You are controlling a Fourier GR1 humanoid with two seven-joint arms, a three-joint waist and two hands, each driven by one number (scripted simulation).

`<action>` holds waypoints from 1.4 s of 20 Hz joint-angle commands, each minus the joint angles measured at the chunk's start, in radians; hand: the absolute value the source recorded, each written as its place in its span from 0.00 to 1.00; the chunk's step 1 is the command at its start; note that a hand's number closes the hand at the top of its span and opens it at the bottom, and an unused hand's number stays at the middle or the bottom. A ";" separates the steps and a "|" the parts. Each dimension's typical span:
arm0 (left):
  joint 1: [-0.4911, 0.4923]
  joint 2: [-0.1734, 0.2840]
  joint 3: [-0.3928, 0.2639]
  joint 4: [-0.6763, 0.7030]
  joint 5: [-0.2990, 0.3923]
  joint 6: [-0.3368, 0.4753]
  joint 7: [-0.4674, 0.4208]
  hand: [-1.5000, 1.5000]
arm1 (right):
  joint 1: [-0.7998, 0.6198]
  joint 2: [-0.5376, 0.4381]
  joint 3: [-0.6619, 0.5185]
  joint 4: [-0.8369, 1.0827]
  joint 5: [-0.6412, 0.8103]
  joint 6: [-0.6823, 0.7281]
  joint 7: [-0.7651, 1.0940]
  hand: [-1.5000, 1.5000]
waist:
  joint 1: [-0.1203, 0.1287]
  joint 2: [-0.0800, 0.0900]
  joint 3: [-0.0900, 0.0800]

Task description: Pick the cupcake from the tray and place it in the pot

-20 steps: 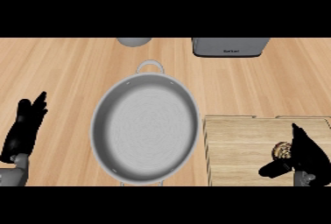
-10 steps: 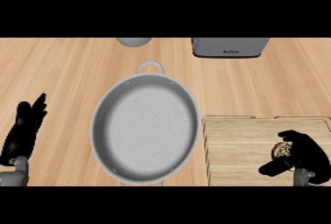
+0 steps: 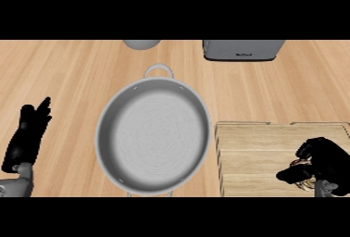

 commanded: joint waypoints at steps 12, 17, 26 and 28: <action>-0.004 0.000 0.013 -0.011 -0.015 -0.020 0.003 0.50 | -0.011 -0.297 0.142 -0.037 -0.051 -0.015 -0.698 1.00 | 0.001 0.005 0.006; -0.017 -0.025 0.015 0.032 -0.027 -0.002 -0.003 0.50 | 0.012 -0.269 0.027 -0.270 -0.186 -0.040 -0.729 1.00 | -0.019 0.001 0.004; 0.012 0.006 0.043 0.010 -0.015 -0.033 -0.023 0.50 | -0.049 -0.191 -0.076 -0.635 -0.414 -0.052 -0.735 1.00 | -0.013 -0.001 0.004; -0.027 -0.045 0.009 0.045 -0.057 0.016 -0.024 0.50 | -0.096 -0.200 -0.091 -0.716 -0.447 -0.001 -0.664 1.00 | -0.015 0.001 0.003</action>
